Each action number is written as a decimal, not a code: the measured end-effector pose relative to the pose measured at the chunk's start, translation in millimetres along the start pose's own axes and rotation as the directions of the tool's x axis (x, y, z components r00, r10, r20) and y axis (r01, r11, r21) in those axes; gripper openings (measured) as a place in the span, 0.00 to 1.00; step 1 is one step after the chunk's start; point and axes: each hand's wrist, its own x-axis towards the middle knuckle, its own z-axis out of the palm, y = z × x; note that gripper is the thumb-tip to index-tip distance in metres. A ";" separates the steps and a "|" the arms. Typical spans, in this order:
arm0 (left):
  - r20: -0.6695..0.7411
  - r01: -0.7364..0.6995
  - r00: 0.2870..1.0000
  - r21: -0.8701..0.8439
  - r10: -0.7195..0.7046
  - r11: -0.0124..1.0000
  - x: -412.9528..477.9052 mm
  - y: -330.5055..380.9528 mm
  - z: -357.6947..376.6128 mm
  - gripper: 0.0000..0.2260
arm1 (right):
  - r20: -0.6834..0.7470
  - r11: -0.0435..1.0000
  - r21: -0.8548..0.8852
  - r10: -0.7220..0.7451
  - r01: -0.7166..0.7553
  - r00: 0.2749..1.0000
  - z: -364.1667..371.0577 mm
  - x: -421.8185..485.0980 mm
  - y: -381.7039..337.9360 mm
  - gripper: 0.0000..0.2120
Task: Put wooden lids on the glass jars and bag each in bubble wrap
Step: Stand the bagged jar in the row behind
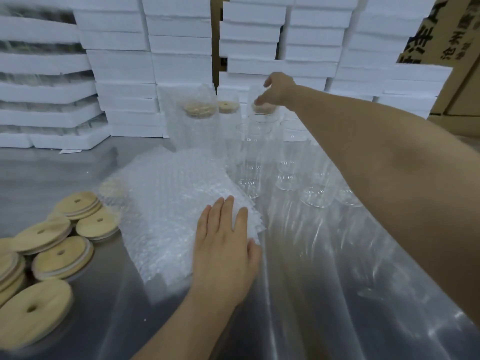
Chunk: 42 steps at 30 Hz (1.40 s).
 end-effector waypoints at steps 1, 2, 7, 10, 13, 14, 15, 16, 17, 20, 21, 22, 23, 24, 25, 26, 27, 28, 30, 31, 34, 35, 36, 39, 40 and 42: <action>0.003 -0.002 1.000 -0.005 0.002 1.000 0.5 -0.7 -0.4 0.24 | -0.022 1.000 0.021 -0.014 0.014 1.000 -7.8 -7.8 -4.5 0.26; 0.007 -0.008 1.000 -0.001 0.008 1.000 1.1 -1.2 -0.6 0.24 | -0.059 0.998 0.050 -0.025 0.028 0.998 -17.1 -16.1 -8.9 0.24; -0.045 -0.014 0.999 -0.038 0.012 0.999 2.0 0.1 -5.7 0.22 | -0.302 0.881 0.430 -0.066 0.198 0.951 -46.6 -106.0 -35.5 0.08; -0.079 -0.005 0.997 -0.106 -0.004 0.994 5.1 3.7 -12.3 0.20 | -0.276 0.764 0.618 -0.008 0.184 0.961 -23.6 -187.7 -28.1 0.07; -0.069 -0.039 0.997 -0.132 0.030 0.990 1.1 3.1 -18.1 0.19 | -0.093 0.726 0.687 0.101 -0.010 0.991 24.6 -252.1 -2.0 0.12; -0.056 -0.053 0.997 -0.128 0.046 0.990 -2.1 1.6 -19.2 0.19 | -0.052 0.696 0.714 0.160 -0.075 0.986 40.7 -266.5 7.8 0.13; -0.050 -0.063 0.997 -0.119 0.058 0.991 -5.1 -0.6 -20.0 0.19 | -0.032 0.658 0.742 0.221 -0.126 0.975 54.0 -277.3 17.0 0.14; -0.059 -0.071 0.996 -0.108 0.065 0.992 -7.6 -2.2 -20.9 0.19 | -0.027 0.633 0.757 0.276 -0.160 0.961 65.6 -283.3 24.8 0.15; -0.080 -0.078 0.994 -0.094 0.071 0.993 -9.6 -3.1 -21.8 0.19 | -0.029 0.630 0.757 0.301 -0.176 0.953 74.1 -286.9 30.2 0.15; -0.145 -0.083 0.987 -0.056 0.074 0.995 -12.9 -2.2 -23.4 0.18 | -0.023 0.636 0.754 0.279 -0.166 0.960 86.7 -286.5 35.2 0.12; -0.151 -0.075 0.986 -0.050 0.067 0.996 -14.2 -1.6 -22.8 0.18 | -0.030 0.644 0.747 0.281 -0.165 0.959 87.9 -284.9 35.6 0.12; -0.143 -0.066 0.988 -0.043 0.059 0.997 -15.6 -1.2 -21.6 0.18 | -0.046 0.650 0.741 0.298 -0.167 0.954 89.2 -282.7 36.5 0.11; -0.119 -0.061 0.991 -0.036 0.056 0.997 -16.4 -1.0 -19.7 0.18 | -0.065 0.651 0.740 0.319 -0.169 0.946 90.4 -280.0 38.3 0.11; -0.076 -0.064 0.995 -0.024 0.062 0.998 -16.2 -0.6 -17.7 0.20 | -0.086 0.651 0.741 0.336 -0.165 0.938 91.6 -275.8 39.7 0.11; -0.021 -0.079 0.997 -0.003 0.079 0.997 -15.0 -0.5 -15.8 0.21 | -0.114 0.652 0.743 0.346 -0.151 0.931 93.1 -271.3 40.4 0.09; 0.033 -0.098 0.995 0.022 0.097 0.995 -13.3 -0.5 -14.0 0.21 | -0.135 0.659 0.738 0.356 -0.146 0.925 95.4 -265.6 40.7 0.04; 0.068 -0.112 0.992 0.043 0.109 0.993 -11.6 -0.6 -12.5 0.21 | -0.156 0.672 0.727 0.360 -0.140 0.920 97.7 -259.1 40.4 0.02; 0.081 -0.120 0.990 0.058 0.115 0.991 -10.2 -0.4 -11.3 0.20 | -0.172 0.684 0.717 0.363 -0.136 0.916 100.8 -251.4 40.2 0.08; 0.065 -0.123 0.991 0.074 0.118 0.990 -8.4 0.5 -7.8 0.20 | -0.203 0.694 0.710 0.359 -0.115 0.911 105.9 -239.1 37.9 0.18; 0.055 -0.119 0.992 0.079 0.115 0.990 -8.0 0.9 -5.6 0.20 | -0.214 0.699 0.708 0.349 -0.101 0.912 109.5 -233.0 36.6 0.21; 0.049 -0.108 0.993 0.063 0.105 0.992 -4.8 1.1 1.3 0.21 | -0.220 0.743 0.663 0.308 -0.090 0.925 118.6 -215.8 32.3 0.30; 0.048 -0.106 0.993 0.055 0.103 0.993 -2.8 1.7 3.1 0.21 | -0.224 0.768 0.634 0.290 -0.087 0.930 121.2 -210.1 31.0 0.33; 0.046 -0.104 0.994 0.047 0.102 0.993 -0.9 2.3 4.6 0.21 | -0.228 0.802 0.591 0.275 -0.091 0.934 123.4 -205.4 29.5 0.37; 0.028 -0.099 0.995 0.026 0.099 0.995 4.5 2.9 8.4 0.20 | -0.244 0.926 0.353 0.228 -0.133 0.943 128.7 -194.5 25.2 0.45; 0.024 -0.098 0.995 0.023 0.098 0.995 6.2 2.1 9.2 0.20 | -0.247 0.948 0.284 0.219 -0.145 0.944 130.1 -191.8 24.5 0.46; 0.020 -0.101 0.995 0.026 0.101 0.995 8.8 -0.5 10.4 0.20 | -0.257 0.967 0.200 0.206 -0.157 0.944 132.4 -186.4 24.8 0.45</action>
